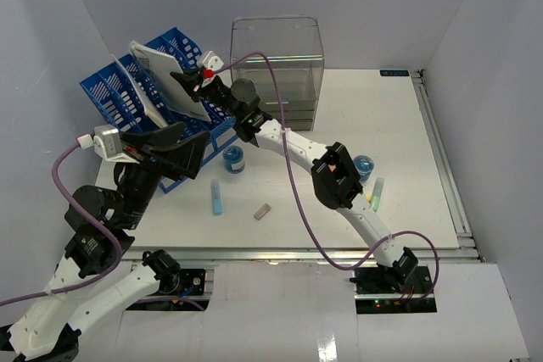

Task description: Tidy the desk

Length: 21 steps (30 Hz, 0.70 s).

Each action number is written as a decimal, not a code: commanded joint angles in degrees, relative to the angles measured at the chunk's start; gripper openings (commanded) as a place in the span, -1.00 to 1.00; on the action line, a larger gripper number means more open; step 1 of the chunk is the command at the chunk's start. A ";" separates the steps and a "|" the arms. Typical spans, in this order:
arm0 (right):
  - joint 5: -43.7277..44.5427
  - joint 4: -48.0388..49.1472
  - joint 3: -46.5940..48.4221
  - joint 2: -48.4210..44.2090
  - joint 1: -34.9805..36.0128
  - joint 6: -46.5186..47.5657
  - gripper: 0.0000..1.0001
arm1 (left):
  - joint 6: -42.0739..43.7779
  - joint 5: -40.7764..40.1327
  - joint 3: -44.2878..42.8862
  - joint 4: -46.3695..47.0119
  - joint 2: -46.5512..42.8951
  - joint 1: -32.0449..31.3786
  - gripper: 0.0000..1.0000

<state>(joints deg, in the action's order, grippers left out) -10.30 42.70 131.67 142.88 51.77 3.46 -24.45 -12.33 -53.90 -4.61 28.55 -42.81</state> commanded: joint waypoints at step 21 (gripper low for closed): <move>14.14 9.31 6.92 3.66 2.63 -6.89 -0.80 | -0.95 0.40 2.24 -0.42 -0.84 0.27 0.96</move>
<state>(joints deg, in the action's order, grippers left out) 0.20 44.98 135.65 147.50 53.19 -1.86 -25.02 -11.62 -52.09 -4.78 28.04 -42.81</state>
